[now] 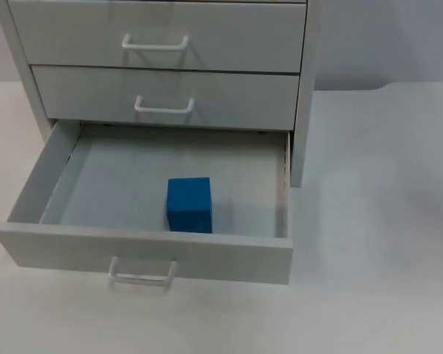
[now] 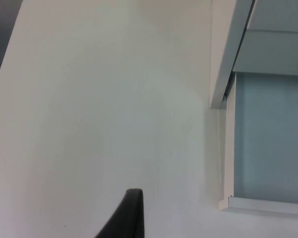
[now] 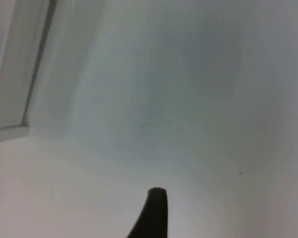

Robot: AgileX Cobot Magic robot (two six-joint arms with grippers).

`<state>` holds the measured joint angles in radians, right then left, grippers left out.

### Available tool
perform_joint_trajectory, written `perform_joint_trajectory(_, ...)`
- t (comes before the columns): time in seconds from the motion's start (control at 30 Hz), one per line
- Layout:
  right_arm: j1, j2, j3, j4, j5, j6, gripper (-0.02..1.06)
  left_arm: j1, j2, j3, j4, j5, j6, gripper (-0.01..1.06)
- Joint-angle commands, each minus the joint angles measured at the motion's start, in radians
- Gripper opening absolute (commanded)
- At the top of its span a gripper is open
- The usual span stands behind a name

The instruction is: Open the drawer with the left hand, place the block into the drawer with the right hand, then close the drawer with the left hand.

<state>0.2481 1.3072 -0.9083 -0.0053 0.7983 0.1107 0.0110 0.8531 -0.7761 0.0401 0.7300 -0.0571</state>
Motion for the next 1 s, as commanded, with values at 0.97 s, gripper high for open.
perform_joint_trajectory(0.97,-0.185,-0.067,0.061,0.123,0.041,-0.164,0.76,0.003,-0.002,0.023,-0.04,0.002,0.064,1.05)
